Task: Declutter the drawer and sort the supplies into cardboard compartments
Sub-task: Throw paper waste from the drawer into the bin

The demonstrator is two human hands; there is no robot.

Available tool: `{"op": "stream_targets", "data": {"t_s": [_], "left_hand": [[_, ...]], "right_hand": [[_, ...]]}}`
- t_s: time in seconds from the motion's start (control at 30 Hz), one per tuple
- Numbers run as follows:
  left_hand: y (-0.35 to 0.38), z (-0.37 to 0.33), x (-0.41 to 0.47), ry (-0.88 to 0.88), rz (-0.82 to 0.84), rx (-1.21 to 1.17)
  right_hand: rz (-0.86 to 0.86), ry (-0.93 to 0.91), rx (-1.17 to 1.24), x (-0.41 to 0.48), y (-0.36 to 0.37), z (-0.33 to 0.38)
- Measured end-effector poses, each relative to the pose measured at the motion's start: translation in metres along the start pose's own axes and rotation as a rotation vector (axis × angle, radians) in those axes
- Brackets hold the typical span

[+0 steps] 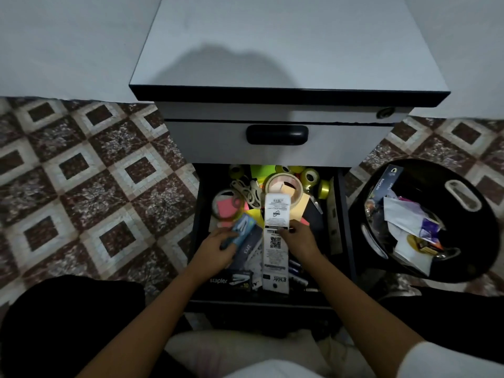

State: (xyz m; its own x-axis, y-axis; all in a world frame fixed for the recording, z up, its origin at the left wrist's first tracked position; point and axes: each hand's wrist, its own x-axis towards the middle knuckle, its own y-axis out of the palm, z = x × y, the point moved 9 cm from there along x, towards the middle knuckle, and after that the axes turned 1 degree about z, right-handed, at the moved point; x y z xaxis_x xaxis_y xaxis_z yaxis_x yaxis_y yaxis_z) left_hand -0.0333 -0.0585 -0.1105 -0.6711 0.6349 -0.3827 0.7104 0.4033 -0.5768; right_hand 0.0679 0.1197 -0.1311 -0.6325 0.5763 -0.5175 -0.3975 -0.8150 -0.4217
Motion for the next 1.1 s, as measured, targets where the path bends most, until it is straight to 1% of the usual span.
{"op": "stream_targets", "data": {"t_s": [0.13,0.2,0.27,0.33,0.4,0.43,0.47,0.53,0.67,0.73,0.87,0.97,1.03,1.1], "left_hand": [[0.007,0.014,-0.003,-0.041,-0.001,0.093],[0.012,0.024,-0.005,-0.111,0.050,0.070],[0.022,0.033,-0.009,-0.180,0.174,-0.003],[0.032,0.038,-0.013,-0.179,0.313,-0.032],[0.038,0.039,-0.018,-0.160,0.438,0.099],[0.041,0.041,-0.020,-0.155,0.470,0.178],[0.043,0.042,-0.020,-0.146,0.471,0.225],[0.041,0.039,-0.019,-0.144,0.411,0.229],[0.030,0.032,-0.015,-0.121,0.249,0.041],[0.026,0.027,-0.014,-0.113,0.196,-0.049],[0.033,0.019,-0.013,-0.151,0.140,-0.252],[0.039,0.017,-0.010,-0.185,0.090,-0.351],[0.042,0.011,-0.009,-0.177,0.088,-0.386],[0.044,0.007,-0.010,-0.167,0.082,-0.410]], "right_hand": [[0.064,0.031,-0.023,-0.008,0.021,-0.017],[0.074,0.036,-0.092,-0.012,0.025,-0.024],[0.096,0.055,-0.115,-0.017,0.030,-0.032],[0.137,0.069,-0.075,-0.023,0.038,-0.037],[0.142,0.057,-0.074,-0.027,0.043,-0.041],[0.137,0.053,-0.088,-0.028,0.045,-0.042],[0.128,0.055,-0.111,-0.029,0.046,-0.042],[0.111,0.062,-0.122,-0.028,0.047,-0.044],[0.081,0.128,0.057,-0.025,0.043,-0.049],[0.079,0.131,0.094,-0.025,0.040,-0.050],[0.116,0.088,0.149,-0.028,0.039,-0.043],[0.127,0.125,0.304,-0.027,0.046,-0.042],[0.185,0.169,0.418,-0.026,0.055,-0.043],[0.214,0.171,0.482,-0.026,0.061,-0.042]]}}
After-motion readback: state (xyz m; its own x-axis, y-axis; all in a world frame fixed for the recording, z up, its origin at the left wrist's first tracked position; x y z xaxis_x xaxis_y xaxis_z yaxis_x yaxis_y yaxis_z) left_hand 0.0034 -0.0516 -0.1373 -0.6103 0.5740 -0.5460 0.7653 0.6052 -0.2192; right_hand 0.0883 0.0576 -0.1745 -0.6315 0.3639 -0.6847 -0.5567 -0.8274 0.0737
